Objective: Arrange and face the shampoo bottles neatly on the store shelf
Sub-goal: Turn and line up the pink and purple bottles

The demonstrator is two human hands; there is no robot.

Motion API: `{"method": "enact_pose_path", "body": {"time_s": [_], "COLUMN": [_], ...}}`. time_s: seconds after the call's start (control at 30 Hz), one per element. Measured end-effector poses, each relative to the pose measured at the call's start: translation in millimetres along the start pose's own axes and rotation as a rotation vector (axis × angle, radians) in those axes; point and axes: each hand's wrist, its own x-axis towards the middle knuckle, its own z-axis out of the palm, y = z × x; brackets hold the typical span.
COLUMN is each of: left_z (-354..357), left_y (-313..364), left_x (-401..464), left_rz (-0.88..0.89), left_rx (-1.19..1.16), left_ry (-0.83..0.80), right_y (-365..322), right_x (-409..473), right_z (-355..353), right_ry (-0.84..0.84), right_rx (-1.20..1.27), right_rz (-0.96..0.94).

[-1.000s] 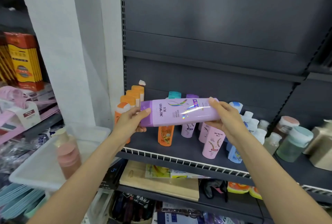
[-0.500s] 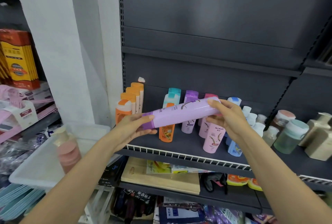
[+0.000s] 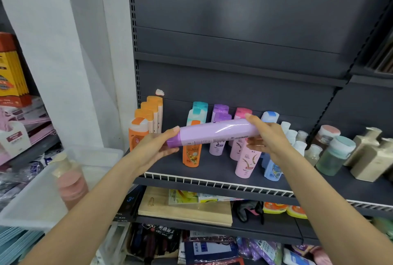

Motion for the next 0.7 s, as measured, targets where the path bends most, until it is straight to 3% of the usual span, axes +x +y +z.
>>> {"method": "enact_pose_path", "body": {"time_s": [0.2, 0.4, 0.5, 0.7], "left_z": [14, 41, 54, 79], "left_y": [6, 14, 18, 25], "left_x": [15, 49, 69, 114], "left_rz": [-0.095, 0.033, 0.15, 0.277], "left_rx": [-0.239, -0.079, 0.05, 0.314], "left_ry": [-0.053, 0.121, 0.199, 0.288], "right_y": [19, 34, 42, 40], "right_x": [21, 53, 75, 138], "right_z": [-7, -12, -17, -25], "right_ry": [-0.057, -0.148, -0.165, -0.033], "right_rx": [0.111, 0.219, 0.116, -0.308], "right_rz": [-0.026, -0.024, -0.075, -0.257]}}
